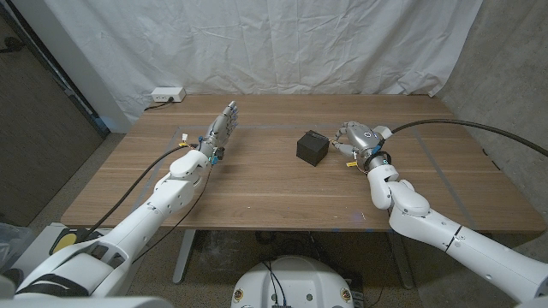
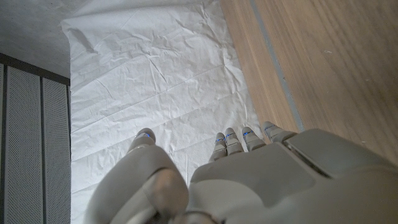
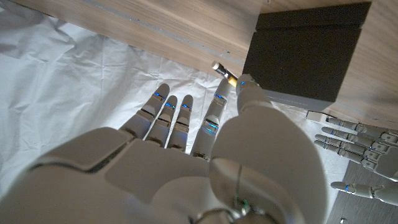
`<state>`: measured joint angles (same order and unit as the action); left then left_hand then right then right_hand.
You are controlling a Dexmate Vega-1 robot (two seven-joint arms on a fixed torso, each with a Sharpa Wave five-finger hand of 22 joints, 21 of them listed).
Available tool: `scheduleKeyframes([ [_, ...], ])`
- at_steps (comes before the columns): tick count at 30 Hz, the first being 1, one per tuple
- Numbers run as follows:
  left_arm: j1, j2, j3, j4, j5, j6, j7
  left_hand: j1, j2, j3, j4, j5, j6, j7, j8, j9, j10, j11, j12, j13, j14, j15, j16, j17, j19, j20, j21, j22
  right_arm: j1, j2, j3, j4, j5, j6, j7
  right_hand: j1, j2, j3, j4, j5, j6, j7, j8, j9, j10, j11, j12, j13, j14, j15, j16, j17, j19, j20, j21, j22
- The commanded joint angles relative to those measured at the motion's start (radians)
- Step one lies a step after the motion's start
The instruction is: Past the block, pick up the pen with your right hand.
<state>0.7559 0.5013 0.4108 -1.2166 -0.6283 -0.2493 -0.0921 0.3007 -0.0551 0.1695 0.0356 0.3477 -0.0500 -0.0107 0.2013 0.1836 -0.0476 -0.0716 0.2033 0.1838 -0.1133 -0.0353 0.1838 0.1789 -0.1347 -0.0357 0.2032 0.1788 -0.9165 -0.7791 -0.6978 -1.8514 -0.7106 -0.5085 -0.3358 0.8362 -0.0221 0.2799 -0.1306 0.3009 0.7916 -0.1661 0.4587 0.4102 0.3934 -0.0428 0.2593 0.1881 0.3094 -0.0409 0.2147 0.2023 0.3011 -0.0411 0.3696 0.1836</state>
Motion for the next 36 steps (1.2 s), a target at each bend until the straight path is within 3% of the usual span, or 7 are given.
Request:
scheduleKeyframes([
  [1,-0.005,0.0,-0.002,0.012,-0.002,-0.004,-0.009,0.012,0.001,-0.005,0.003,-0.002,-0.004,0.002,-0.002,0.005,-0.002,-0.003,0.0,0.005,-0.006,-0.017,0.004,0.004,-0.006,-0.063,0.0,0.005,0.01,0.008,-0.01,0.013,-0.006,0.004,-0.004,0.012,0.002,-0.001,-0.001,0.007,0.014,0.003,0.012,0.005,0.012,0.001,0.002,0.004,0.009,-0.023,0.007,0.005,0.01,-0.021,-0.003,0.005],
  [14,-0.004,-0.004,-0.005,0.021,-0.007,-0.013,-0.012,0.013,0.002,-0.008,0.003,-0.003,-0.004,0.002,-0.003,0.005,-0.004,-0.002,-0.001,0.005,-0.007,-0.017,0.003,0.004,-0.006,-0.064,0.0,0.005,0.011,0.014,-0.013,0.025,-0.019,0.015,-0.035,0.035,0.026,0.012,-0.004,0.003,0.06,0.007,0.044,0.019,0.048,-0.006,0.009,0.005,0.033,-0.036,0.01,0.005,0.027,-0.028,-0.003,0.006],
  [36,-0.022,-0.011,-0.001,0.039,-0.004,-0.012,-0.02,0.015,0.003,-0.012,0.003,-0.004,-0.006,0.002,-0.003,0.005,-0.004,-0.002,-0.001,0.005,-0.007,-0.017,0.003,0.004,-0.006,-0.062,0.0,0.005,0.015,0.015,-0.007,0.035,-0.009,0.035,-0.042,0.053,0.037,0.02,-0.008,-0.008,0.088,0.004,0.064,0.025,0.066,-0.016,0.007,0.004,0.054,-0.047,0.01,0.004,0.039,-0.037,-0.004,0.008],
])
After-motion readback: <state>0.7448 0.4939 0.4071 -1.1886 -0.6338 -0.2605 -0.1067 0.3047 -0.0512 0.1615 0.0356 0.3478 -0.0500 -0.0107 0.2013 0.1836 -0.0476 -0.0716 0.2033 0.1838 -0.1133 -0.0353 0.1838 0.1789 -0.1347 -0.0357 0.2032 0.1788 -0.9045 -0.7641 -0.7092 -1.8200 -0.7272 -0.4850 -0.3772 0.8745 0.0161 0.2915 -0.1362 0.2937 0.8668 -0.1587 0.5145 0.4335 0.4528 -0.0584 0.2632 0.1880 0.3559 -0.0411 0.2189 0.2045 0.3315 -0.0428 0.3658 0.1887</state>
